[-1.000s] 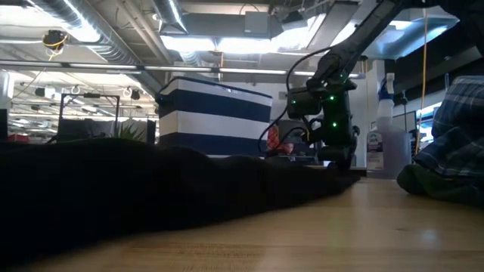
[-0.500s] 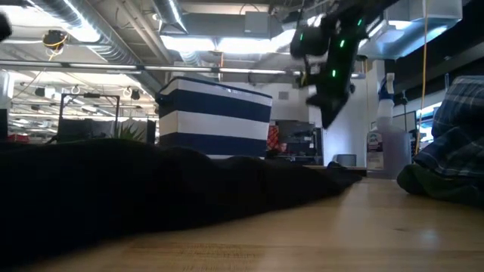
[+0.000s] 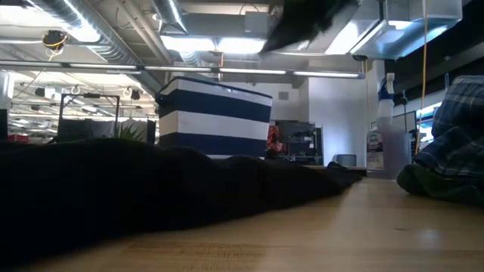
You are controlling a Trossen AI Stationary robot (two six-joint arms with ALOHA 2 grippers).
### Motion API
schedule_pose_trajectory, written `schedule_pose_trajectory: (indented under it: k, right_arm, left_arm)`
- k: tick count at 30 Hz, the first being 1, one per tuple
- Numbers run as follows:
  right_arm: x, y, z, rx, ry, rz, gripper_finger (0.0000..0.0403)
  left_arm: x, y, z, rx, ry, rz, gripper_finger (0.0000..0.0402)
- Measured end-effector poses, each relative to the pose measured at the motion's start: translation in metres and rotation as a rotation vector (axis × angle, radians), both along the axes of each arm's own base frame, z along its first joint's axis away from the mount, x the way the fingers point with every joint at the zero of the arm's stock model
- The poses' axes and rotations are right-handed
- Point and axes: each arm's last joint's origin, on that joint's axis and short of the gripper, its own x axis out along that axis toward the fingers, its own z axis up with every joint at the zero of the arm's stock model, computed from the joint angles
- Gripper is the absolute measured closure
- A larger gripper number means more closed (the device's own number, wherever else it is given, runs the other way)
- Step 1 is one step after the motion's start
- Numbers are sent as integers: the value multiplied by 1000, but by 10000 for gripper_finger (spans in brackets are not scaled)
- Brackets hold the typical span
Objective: Fold Laundry from Bin
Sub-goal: Fold the black shirt
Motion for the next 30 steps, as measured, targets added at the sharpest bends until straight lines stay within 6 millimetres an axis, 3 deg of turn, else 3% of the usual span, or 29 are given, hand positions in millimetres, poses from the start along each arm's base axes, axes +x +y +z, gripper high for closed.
schedule_pose_trajectory:
  k: [6,11,17,22,30]
  right_arm:
    - [12,64,-16,-58,-140,233,402]
    - [14,85,-34,-24,-139,275,402]
    - [19,88,-63,63,-39,232,370]
    - [16,71,-83,118,84,17,345]
    - [-7,44,-99,101,217,-408,368]
  left_arm:
    - [1,0,0,22,-13,-15,399]
    - [-1,-6,0,-47,44,-112,383]
    - [1,-4,1,-1,7,-118,335]
    - [10,5,1,103,-52,-88,306]
    - [27,40,-20,265,10,-106,304]
